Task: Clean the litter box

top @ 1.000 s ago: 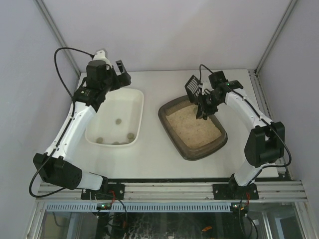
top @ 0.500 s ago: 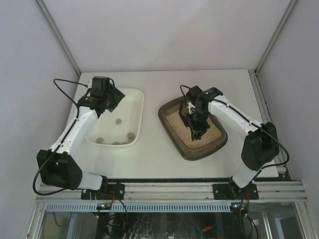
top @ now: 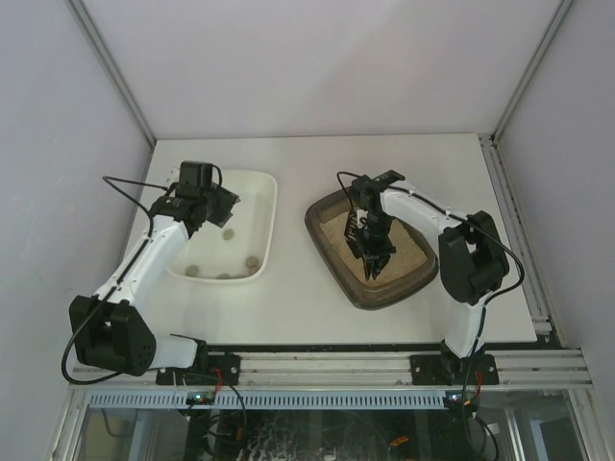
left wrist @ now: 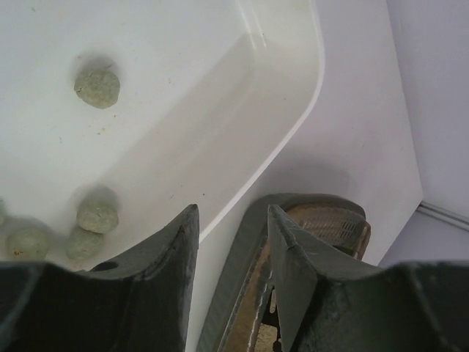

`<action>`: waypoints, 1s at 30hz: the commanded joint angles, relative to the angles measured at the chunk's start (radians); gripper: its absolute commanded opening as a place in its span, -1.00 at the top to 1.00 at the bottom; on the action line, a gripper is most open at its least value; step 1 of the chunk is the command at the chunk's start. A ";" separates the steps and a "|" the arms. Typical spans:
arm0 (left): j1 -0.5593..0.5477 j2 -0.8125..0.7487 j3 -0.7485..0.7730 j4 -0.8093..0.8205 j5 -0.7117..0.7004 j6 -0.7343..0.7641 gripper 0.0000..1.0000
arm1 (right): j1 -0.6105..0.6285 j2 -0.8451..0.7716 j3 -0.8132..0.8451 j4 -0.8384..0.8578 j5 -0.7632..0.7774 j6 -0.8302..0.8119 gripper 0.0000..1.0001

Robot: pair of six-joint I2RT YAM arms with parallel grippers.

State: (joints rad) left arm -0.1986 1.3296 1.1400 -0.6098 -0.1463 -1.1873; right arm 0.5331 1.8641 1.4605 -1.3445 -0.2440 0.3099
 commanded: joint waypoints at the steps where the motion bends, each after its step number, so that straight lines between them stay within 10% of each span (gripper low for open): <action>1: -0.001 -0.018 -0.014 -0.003 -0.003 -0.040 0.07 | 0.014 0.039 0.048 -0.008 -0.035 0.009 1.00; 30: 0.000 0.002 -0.014 0.004 0.011 -0.015 0.31 | 0.194 0.070 0.007 0.268 -0.529 0.168 1.00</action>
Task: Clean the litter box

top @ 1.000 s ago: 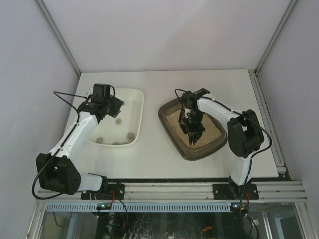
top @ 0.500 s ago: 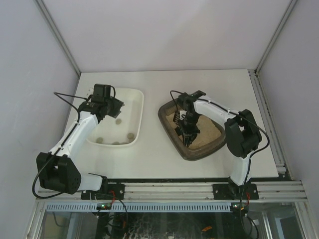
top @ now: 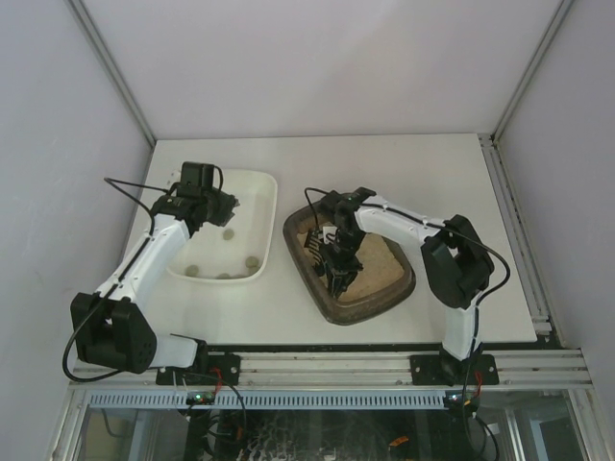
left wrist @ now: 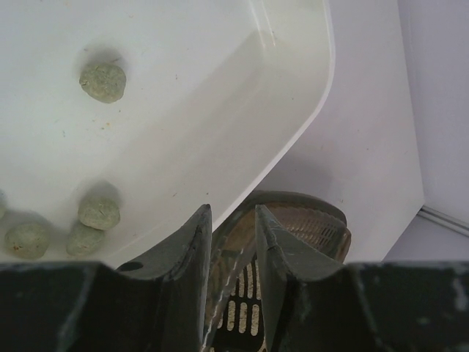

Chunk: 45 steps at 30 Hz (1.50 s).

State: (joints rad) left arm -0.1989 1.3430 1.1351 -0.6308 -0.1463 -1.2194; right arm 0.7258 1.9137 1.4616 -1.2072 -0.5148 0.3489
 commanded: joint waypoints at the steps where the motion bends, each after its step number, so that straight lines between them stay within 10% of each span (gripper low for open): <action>1: -0.002 -0.011 -0.009 0.029 0.015 0.019 0.33 | -0.012 0.016 0.003 0.176 -0.287 0.167 1.00; 25: -0.178 0.116 0.070 0.127 0.229 0.198 0.06 | -0.232 -0.189 -0.547 1.076 -0.467 0.684 1.00; 37: -0.206 0.192 0.194 0.086 0.189 0.347 -0.11 | -0.225 -0.317 -0.596 1.013 -0.443 0.475 1.00; 45: -0.181 0.098 0.300 0.093 0.152 0.674 -0.22 | -0.231 -0.521 -0.807 1.294 -0.400 0.597 1.00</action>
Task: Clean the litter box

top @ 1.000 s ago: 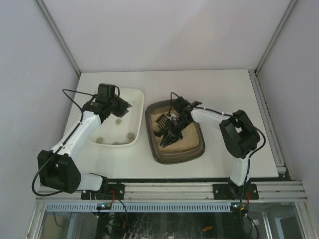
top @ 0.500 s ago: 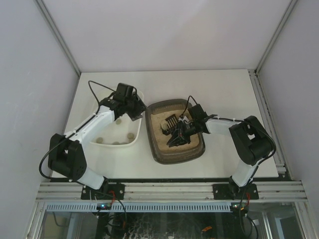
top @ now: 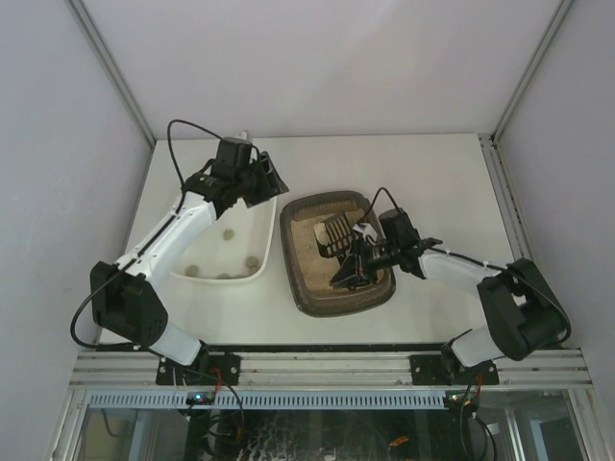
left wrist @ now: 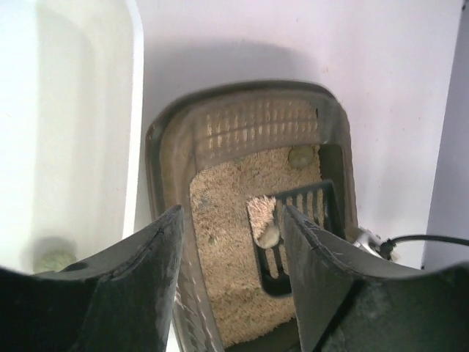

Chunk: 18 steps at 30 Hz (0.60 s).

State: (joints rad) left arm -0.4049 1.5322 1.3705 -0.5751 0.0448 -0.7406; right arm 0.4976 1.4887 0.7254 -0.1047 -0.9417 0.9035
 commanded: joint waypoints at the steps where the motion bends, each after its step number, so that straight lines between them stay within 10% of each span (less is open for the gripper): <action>1: 0.041 -0.106 0.064 0.033 -0.027 0.213 -0.23 | -0.003 -0.117 -0.091 0.212 0.032 0.039 1.00; 15: 0.246 -0.258 -0.097 -0.059 -0.022 0.294 -0.20 | 0.022 -0.213 -0.544 1.081 0.052 0.300 1.00; 18: 0.248 -0.279 -0.166 -0.043 -0.078 0.311 -0.20 | 0.063 -0.256 -0.500 0.783 0.122 0.131 1.00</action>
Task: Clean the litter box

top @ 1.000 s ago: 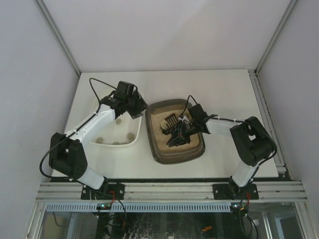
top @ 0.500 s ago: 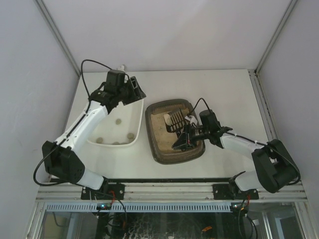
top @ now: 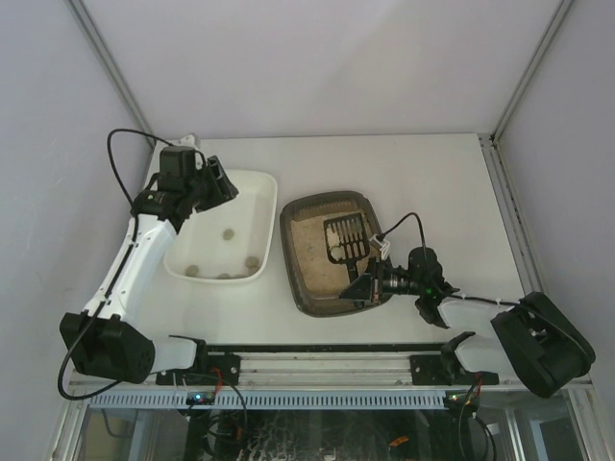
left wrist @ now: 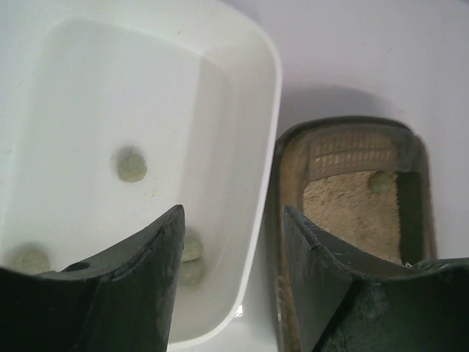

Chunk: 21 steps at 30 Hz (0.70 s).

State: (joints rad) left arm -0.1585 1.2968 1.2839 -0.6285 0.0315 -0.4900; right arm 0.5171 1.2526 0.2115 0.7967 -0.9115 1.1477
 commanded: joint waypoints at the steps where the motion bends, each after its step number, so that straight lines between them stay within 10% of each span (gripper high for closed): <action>1: 0.003 -0.049 -0.095 0.017 -0.077 0.060 -0.20 | 0.073 -0.029 0.054 -0.186 0.075 -0.156 1.00; 4: 0.003 -0.061 -0.125 0.032 -0.088 0.055 -0.20 | 0.017 -0.066 -0.019 0.090 0.029 0.020 1.00; 8: 0.003 -0.069 -0.133 0.036 -0.085 0.045 -0.21 | 0.008 -0.079 0.067 -0.282 0.031 -0.145 1.00; 13: 0.004 -0.082 -0.147 0.045 -0.069 0.029 -0.22 | -0.100 -0.085 -0.047 0.039 -0.050 0.083 1.00; 18: 0.005 -0.095 -0.176 0.061 -0.057 0.034 -0.22 | 0.067 -0.082 0.074 -0.287 0.024 -0.088 1.00; 21: 0.005 -0.098 -0.185 0.072 -0.053 0.036 -0.23 | 0.023 -0.096 0.005 -0.094 0.059 0.048 1.00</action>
State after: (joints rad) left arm -0.1585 1.2293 1.1252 -0.6052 -0.0307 -0.4603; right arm 0.5514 1.1736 0.2398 0.6079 -0.9096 1.1389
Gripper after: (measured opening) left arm 0.608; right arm 0.139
